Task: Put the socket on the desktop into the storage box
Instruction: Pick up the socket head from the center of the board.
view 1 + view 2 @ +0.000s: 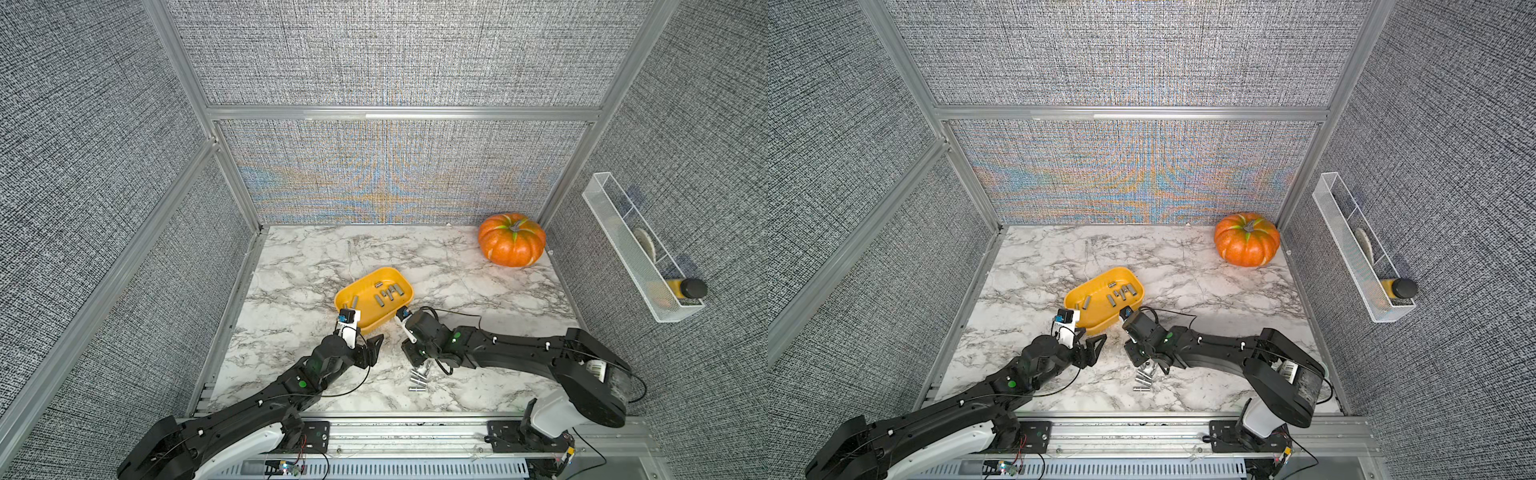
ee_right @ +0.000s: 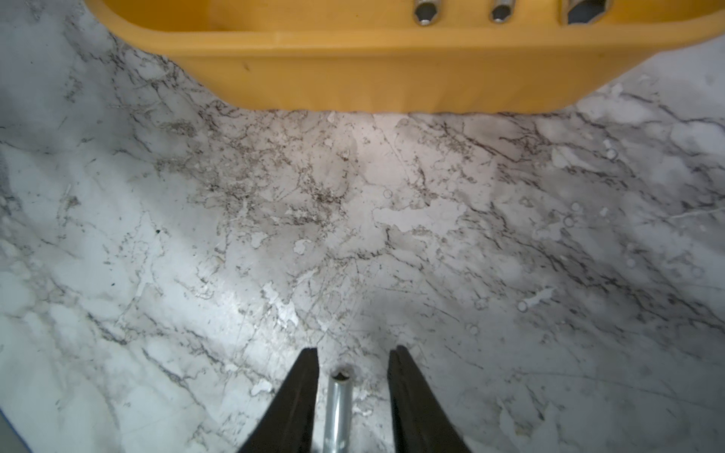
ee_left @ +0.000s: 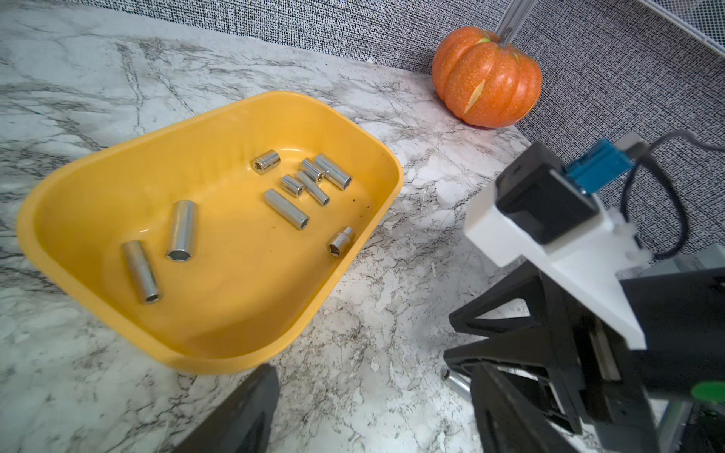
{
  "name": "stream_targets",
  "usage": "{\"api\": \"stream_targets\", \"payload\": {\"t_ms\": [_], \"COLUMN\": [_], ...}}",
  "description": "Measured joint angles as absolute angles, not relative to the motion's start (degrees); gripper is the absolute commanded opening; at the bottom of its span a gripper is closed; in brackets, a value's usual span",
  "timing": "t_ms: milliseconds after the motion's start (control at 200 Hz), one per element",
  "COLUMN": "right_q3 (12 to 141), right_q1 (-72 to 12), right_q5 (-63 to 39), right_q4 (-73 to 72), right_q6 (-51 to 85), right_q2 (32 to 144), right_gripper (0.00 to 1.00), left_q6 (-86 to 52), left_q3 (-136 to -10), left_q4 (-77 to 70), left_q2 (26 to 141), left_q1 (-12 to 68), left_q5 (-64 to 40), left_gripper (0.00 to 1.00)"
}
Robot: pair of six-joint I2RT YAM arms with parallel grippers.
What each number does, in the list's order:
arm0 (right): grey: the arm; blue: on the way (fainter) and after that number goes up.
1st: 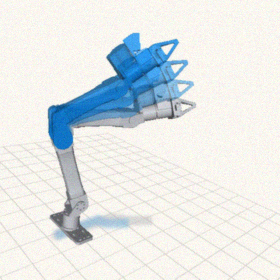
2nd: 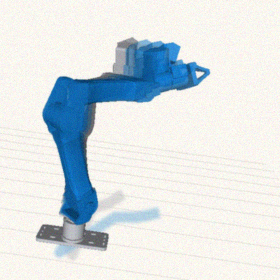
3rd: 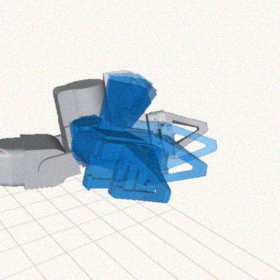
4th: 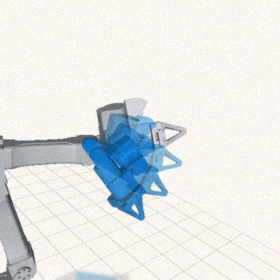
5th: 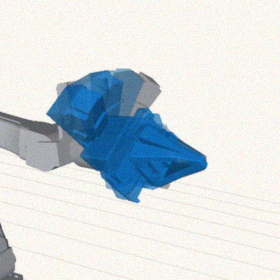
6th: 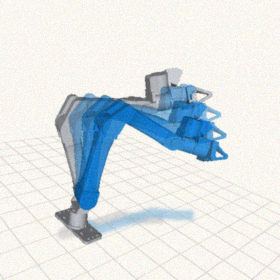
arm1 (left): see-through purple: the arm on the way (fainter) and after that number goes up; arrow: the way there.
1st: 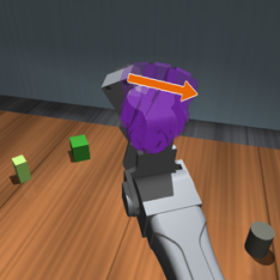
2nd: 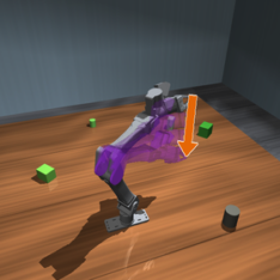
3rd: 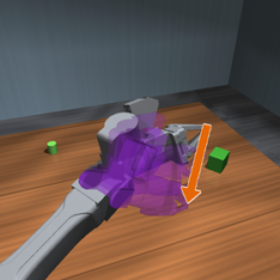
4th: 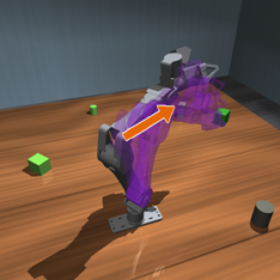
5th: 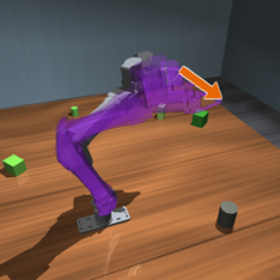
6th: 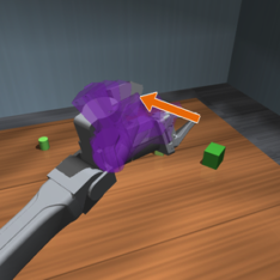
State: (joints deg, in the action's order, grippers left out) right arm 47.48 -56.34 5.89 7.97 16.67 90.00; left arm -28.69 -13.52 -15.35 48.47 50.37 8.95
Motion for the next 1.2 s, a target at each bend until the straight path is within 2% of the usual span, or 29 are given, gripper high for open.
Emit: {"api": "stream_targets", "payload": {"t_ms": [761, 1196], "right_q3": [48.18, 50.09], "right_q1": [-58.46, -58.5], "right_q5": [5.32, 6.11], "right_q4": [12.14, 12.49], "right_q6": [15.75, 15.75], "right_q2": [93.8, 96.62], "right_gripper": [0.32, 0.17], "left_q6": [-28.1, -28.01], "left_q3": [-13.61, -13.61], "left_q4": [-15.25, -15.09], "left_q2": [48.31, 48.07], "left_q1": [50.37, 50.37], "left_q5": [10.74, 10.98], "left_gripper": [0.82, 0.82]}}
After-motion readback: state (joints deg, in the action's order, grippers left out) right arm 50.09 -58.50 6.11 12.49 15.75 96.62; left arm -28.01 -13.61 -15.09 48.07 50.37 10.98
